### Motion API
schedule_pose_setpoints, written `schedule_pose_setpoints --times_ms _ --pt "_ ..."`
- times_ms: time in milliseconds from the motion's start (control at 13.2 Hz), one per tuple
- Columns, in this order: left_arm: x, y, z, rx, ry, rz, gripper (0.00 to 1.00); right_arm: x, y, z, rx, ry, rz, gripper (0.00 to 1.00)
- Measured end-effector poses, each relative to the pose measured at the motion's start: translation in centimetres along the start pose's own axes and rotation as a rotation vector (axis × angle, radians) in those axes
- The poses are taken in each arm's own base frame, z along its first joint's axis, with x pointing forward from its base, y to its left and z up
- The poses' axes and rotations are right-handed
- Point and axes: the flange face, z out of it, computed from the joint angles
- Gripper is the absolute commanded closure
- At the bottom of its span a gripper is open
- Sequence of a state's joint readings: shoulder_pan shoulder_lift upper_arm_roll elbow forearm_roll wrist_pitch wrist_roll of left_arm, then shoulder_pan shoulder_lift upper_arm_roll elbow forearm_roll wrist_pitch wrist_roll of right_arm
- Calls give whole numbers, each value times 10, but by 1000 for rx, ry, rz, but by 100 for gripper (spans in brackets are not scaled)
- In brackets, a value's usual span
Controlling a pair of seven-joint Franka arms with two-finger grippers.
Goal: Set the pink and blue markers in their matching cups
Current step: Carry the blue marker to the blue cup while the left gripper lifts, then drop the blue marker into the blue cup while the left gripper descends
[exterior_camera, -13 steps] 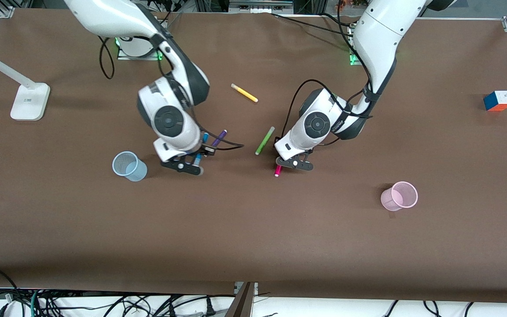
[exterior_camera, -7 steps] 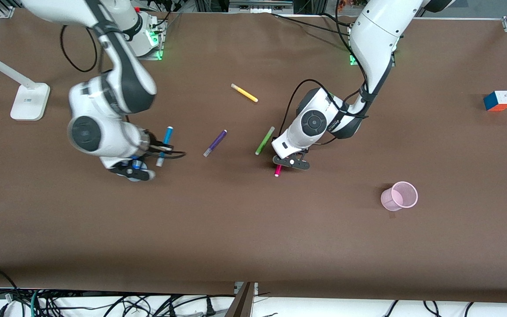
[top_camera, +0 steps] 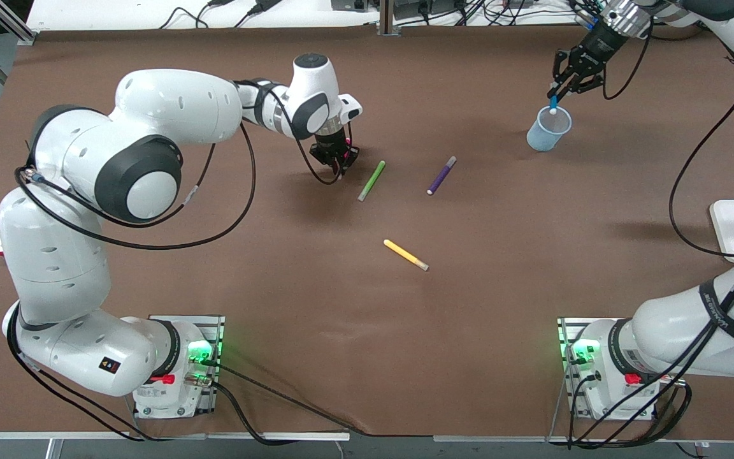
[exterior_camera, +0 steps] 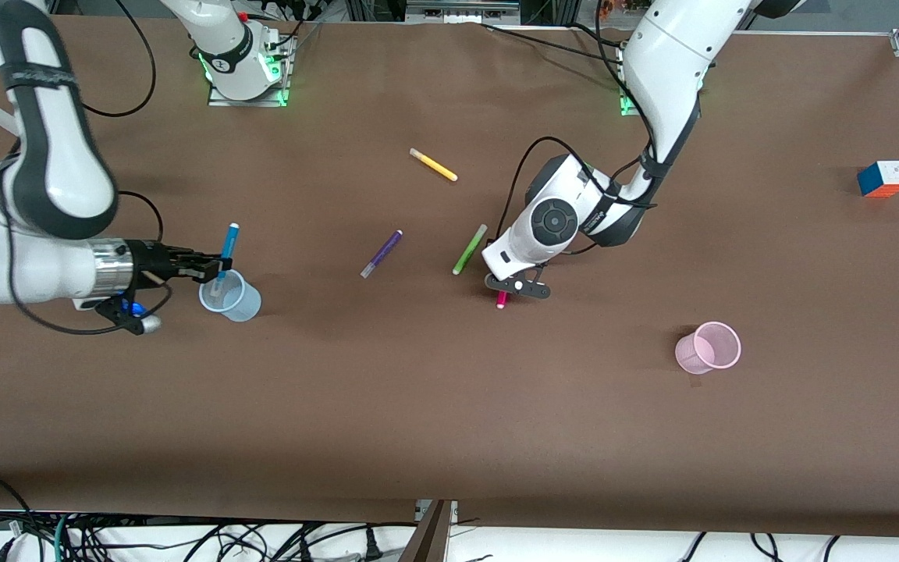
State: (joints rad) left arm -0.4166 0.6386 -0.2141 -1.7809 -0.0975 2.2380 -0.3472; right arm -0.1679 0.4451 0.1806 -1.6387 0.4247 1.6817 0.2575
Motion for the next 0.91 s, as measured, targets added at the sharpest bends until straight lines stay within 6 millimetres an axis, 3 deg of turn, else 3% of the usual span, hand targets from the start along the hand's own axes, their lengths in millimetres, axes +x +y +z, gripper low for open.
schedule_pose_setpoints --times_ms 226,377,679,906 --pt "7 -17 -52 82 -63 9 100 26 48 15 107 -106 27 100" --pt "14 -40 -85 146 -110 1 100 42 75 36 155 -173 48 100" --pt "16 -93 -142 253 -249 42 100 58 90 69 188 -241 79 100" --pt "20 -166 -159 206 -346 136 100 62 93 76 196 -253 87 100"
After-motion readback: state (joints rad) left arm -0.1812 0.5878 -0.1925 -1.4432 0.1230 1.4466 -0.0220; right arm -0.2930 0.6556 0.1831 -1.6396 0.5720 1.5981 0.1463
